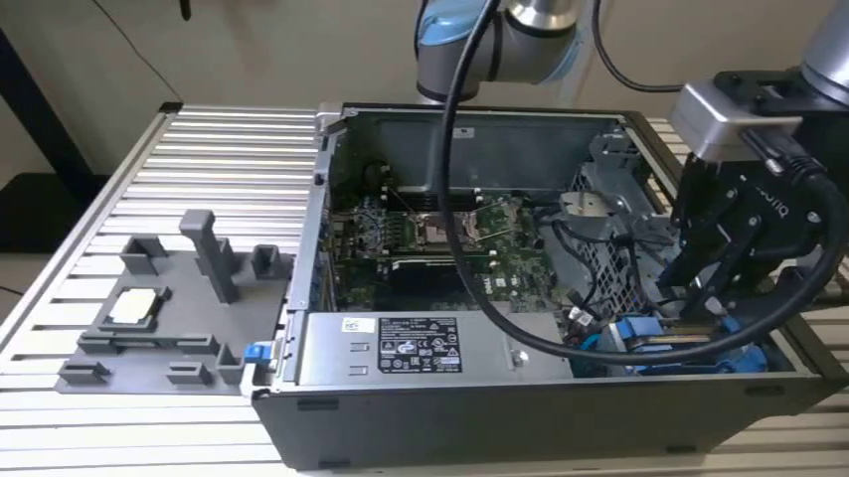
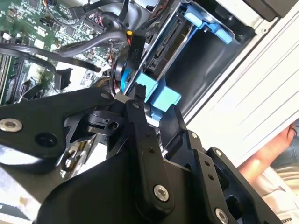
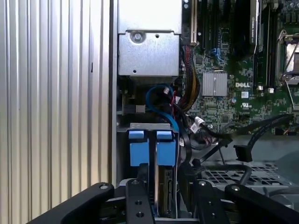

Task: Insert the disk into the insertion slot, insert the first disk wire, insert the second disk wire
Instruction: 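Insert the disk into the insertion slot, then insert the first disk wire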

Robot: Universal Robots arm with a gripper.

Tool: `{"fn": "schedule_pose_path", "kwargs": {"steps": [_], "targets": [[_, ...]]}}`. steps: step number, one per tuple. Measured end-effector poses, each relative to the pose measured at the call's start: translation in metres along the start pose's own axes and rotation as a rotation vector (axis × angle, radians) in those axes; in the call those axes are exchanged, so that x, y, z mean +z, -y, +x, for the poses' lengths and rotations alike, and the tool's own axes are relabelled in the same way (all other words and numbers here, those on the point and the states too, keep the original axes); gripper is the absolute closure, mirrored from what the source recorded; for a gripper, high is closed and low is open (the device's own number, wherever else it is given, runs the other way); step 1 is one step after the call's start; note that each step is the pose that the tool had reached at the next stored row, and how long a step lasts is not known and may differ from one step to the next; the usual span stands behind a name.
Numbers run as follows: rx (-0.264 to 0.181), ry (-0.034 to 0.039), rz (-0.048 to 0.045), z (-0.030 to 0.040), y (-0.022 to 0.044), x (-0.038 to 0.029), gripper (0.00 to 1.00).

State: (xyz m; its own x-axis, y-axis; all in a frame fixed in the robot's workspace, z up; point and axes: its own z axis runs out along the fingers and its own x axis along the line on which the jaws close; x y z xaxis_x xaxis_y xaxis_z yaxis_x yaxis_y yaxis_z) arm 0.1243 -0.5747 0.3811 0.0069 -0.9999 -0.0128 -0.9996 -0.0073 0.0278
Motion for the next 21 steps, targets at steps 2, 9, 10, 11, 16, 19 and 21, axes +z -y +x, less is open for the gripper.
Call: {"fn": "schedule_pose_path", "kwargs": {"steps": [2, 9, 10, 11, 16, 19, 21], "targets": [[0.000, 0.0001, 0.0000, -0.0001, -0.0002, -0.0083, 0.59], [-0.001, 0.0232, 0.0419, -0.0007, -0.0025, -0.0155, 0.59], [-0.002, 0.0313, 0.0583, -0.0007, -0.0030, -0.0155, 0.59], [-0.002, 0.0392, 0.0747, -0.0007, -0.0033, -0.0155, 0.59], [-0.007, 0.0660, 0.1410, -0.0026, -0.0040, -0.0152, 0.59], [-0.027, 0.0666, 0.1520, -0.0077, -0.0039, -0.0137, 0.59], [-0.049, 0.0667, 0.1542, -0.0095, -0.0040, -0.0133, 0.59]]}}
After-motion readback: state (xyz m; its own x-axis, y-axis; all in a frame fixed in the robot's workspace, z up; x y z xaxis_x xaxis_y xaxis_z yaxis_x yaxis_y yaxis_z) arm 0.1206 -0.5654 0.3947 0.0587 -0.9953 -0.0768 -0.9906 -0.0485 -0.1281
